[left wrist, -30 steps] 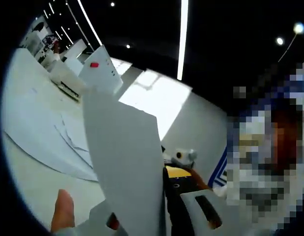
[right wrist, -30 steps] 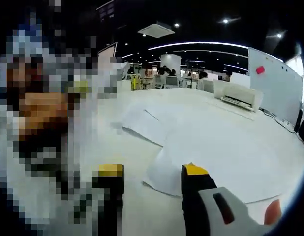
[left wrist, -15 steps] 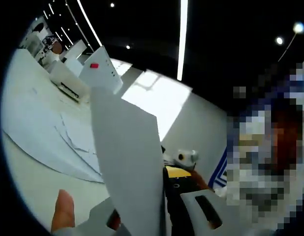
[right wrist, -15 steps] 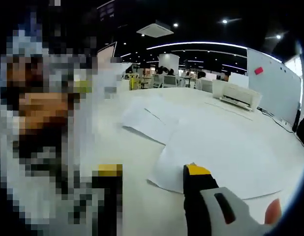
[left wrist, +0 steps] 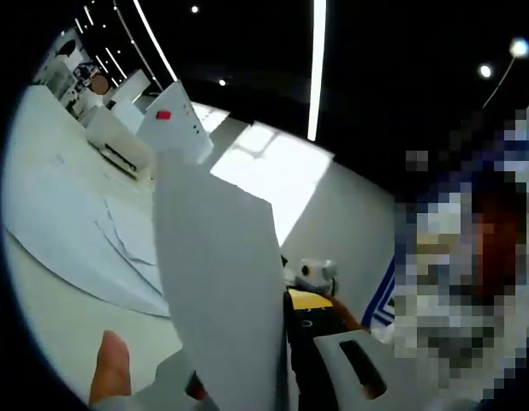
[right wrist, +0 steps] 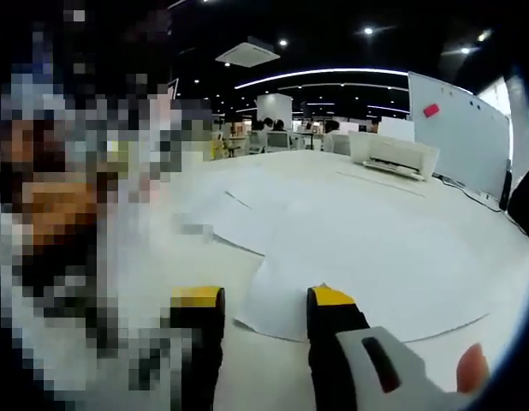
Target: Organize the stack of printing papers by aligning and flattening the scattered papers on the table
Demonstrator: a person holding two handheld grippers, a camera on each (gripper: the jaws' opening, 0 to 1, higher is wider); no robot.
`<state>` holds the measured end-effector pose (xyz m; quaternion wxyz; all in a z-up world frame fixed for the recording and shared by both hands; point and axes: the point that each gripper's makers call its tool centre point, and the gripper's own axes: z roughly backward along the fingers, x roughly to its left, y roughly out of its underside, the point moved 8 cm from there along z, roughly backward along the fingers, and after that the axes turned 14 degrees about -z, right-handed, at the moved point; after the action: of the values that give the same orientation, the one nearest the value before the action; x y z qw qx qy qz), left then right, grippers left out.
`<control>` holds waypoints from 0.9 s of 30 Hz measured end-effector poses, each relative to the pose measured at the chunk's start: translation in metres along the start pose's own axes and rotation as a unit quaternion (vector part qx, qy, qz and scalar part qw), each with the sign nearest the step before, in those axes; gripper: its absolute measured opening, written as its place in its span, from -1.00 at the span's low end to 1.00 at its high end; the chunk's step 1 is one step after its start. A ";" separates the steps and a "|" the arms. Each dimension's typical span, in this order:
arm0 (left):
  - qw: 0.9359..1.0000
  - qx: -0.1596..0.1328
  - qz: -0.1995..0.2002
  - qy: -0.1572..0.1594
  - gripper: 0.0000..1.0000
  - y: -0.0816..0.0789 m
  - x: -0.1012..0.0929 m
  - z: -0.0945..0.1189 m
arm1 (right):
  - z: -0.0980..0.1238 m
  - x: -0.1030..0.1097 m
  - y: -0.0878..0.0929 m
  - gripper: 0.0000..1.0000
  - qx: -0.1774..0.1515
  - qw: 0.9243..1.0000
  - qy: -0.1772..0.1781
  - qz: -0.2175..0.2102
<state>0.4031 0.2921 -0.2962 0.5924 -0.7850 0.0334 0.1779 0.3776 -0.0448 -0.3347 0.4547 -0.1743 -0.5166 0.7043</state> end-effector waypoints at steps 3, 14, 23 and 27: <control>1.000 0.000 0.000 -0.001 -0.89 0.000 0.000 0.000 | 0.000 -0.001 0.000 -0.42 -0.002 1.000 0.002 -0.001; 1.000 0.001 0.000 -0.002 -0.89 0.000 0.001 0.000 | -0.002 -0.005 -0.001 -0.58 -0.001 1.000 0.002 -0.002; 1.000 0.001 0.000 -0.002 -0.89 -0.001 0.002 0.001 | -0.004 -0.007 -0.002 -0.70 -0.002 1.000 0.003 0.001; 1.000 0.001 0.000 -0.002 -0.89 -0.001 0.002 0.001 | -0.005 -0.008 -0.002 -0.75 -0.001 1.000 0.001 0.002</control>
<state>0.4051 0.2935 -0.2965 0.5929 -0.7842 0.0324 0.1798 0.3867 -0.0486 -0.3364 0.4539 -0.1767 -0.5166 0.7042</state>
